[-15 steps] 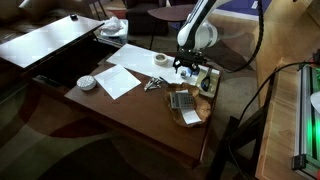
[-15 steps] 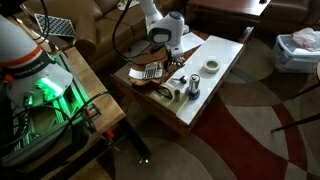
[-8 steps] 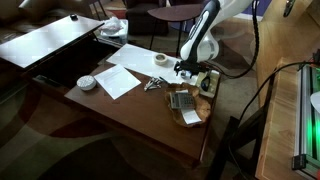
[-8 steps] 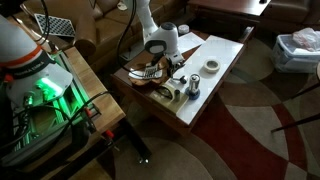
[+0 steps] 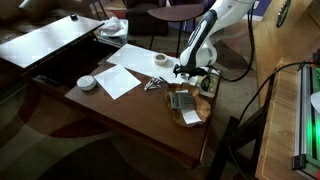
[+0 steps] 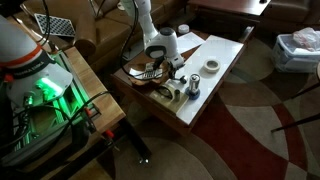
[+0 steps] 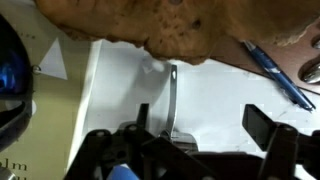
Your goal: Pick up the silver measuring spoon and place it on the table in front of the calculator
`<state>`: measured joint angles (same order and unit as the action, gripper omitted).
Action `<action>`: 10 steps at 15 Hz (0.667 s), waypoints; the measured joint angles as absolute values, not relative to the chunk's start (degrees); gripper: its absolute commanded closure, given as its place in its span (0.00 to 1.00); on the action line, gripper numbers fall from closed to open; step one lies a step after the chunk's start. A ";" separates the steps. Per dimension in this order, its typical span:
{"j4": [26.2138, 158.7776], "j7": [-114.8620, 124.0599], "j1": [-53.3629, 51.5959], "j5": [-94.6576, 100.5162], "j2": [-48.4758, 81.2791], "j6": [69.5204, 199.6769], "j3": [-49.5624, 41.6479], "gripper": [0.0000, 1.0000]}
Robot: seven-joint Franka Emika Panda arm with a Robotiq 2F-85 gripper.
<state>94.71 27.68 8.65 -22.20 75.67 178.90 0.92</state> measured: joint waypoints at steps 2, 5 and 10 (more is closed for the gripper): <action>93.60 27.61 8.65 -22.20 76.89 180.28 0.89 0.43; 92.06 27.56 8.61 -22.20 78.43 181.14 0.59 0.74; 90.06 27.53 8.35 -22.20 80.04 181.14 -0.35 1.00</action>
